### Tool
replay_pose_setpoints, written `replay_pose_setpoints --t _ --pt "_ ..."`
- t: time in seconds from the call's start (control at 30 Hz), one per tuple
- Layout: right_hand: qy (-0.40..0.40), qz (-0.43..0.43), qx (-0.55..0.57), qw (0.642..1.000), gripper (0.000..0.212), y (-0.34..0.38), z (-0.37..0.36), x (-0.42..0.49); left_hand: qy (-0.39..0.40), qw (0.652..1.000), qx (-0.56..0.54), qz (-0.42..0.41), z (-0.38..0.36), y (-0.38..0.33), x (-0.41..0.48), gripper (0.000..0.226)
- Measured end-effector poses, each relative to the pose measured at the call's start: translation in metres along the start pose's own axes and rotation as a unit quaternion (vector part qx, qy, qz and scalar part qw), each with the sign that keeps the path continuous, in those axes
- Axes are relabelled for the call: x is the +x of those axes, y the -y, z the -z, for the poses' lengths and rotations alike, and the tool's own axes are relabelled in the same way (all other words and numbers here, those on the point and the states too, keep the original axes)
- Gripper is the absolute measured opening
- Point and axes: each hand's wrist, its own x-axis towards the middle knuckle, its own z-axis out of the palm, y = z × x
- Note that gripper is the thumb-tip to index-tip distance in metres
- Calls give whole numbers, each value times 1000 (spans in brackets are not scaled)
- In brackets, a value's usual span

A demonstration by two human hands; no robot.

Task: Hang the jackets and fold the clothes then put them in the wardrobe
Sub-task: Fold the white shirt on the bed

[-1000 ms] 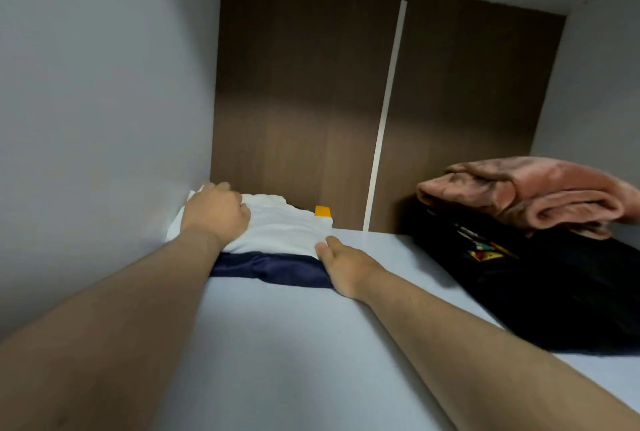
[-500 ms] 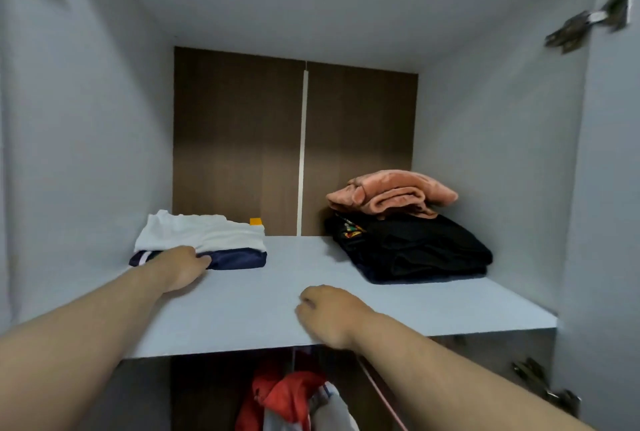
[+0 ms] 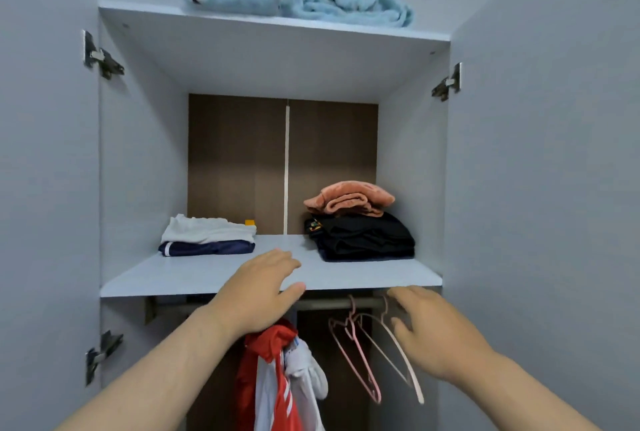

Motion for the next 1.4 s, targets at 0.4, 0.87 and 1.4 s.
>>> replay_pose_setpoints --t 0.4,0.87,1.4 --pt "43 -112 -164 979 47 6 69 -198 69 985 6 -161 -17 -99 -96 63" --pt "152 -384 -212 886 57 5 129 -501 205 911 -150 -325 -111 -306 -215 53" --pt "80 -654 -205 723 54 -9 270 -848 285 765 -266 -512 -152 -672 -400 48"
